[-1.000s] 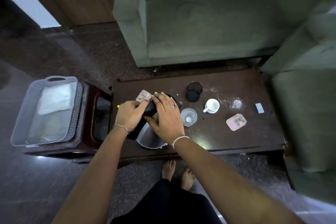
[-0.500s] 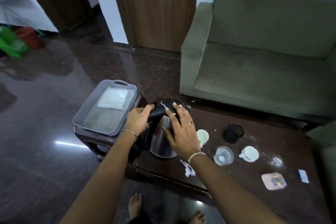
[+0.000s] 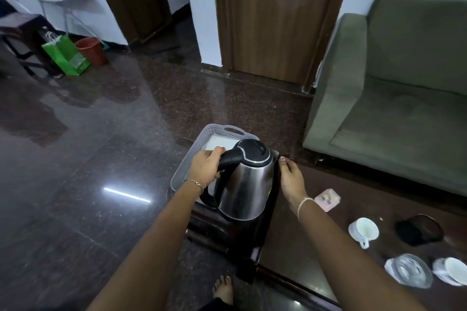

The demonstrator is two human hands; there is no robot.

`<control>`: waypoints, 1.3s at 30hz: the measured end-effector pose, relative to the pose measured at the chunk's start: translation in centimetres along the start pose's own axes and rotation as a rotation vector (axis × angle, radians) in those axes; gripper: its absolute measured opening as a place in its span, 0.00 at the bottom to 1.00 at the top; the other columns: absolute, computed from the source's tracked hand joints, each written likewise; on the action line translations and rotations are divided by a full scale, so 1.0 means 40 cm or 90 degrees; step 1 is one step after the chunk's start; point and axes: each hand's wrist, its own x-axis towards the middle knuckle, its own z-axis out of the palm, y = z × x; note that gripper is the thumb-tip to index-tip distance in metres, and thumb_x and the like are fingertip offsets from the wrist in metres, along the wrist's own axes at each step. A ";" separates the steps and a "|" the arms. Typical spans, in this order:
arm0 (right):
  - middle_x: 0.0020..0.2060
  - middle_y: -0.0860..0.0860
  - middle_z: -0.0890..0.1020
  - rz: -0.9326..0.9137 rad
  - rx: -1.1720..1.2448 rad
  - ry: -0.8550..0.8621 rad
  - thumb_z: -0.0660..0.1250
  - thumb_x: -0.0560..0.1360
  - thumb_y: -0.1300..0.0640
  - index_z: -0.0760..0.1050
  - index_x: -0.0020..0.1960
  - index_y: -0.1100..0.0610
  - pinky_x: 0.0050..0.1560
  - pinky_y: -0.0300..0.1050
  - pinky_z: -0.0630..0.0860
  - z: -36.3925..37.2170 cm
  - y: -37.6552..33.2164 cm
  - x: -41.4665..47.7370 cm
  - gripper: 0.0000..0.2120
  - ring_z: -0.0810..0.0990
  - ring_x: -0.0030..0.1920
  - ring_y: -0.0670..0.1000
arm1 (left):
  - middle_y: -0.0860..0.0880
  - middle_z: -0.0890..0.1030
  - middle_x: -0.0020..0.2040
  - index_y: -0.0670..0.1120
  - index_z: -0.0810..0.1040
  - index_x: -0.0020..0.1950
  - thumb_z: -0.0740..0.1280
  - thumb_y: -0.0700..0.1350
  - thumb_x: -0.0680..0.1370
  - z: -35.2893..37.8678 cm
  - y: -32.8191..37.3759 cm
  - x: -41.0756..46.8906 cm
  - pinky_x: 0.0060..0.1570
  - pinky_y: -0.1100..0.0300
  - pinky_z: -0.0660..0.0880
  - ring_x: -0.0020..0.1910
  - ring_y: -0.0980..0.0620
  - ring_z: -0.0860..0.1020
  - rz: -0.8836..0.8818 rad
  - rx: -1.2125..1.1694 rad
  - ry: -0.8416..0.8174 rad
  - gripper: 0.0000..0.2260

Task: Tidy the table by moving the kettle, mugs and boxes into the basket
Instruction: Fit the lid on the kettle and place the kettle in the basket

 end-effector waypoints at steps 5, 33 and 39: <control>0.56 0.53 0.83 0.096 0.147 -0.078 0.56 0.82 0.47 0.77 0.62 0.55 0.60 0.47 0.76 0.154 -0.049 0.050 0.17 0.81 0.57 0.51 | 0.50 0.72 0.24 0.42 0.75 0.33 0.65 0.51 0.75 -0.117 -0.019 0.108 0.20 0.67 0.66 0.19 0.55 0.71 0.006 0.005 -0.007 0.16; 0.48 0.61 0.84 0.081 -0.243 0.153 0.59 0.79 0.55 0.81 0.52 0.62 0.47 0.48 0.72 0.408 0.050 0.113 0.14 0.79 0.51 0.64 | 0.44 0.76 0.34 0.45 0.77 0.31 0.64 0.54 0.66 -0.217 -0.236 0.437 0.43 0.53 0.71 0.37 0.46 0.74 -0.126 0.101 -0.084 0.13; 0.48 0.60 0.84 0.067 -0.233 0.196 0.60 0.80 0.56 0.81 0.54 0.61 0.48 0.49 0.73 0.433 0.060 0.077 0.13 0.80 0.50 0.63 | 0.47 0.76 0.30 0.47 0.77 0.29 0.65 0.51 0.68 -0.226 -0.251 0.449 0.38 0.55 0.73 0.35 0.47 0.75 -0.135 0.083 -0.074 0.11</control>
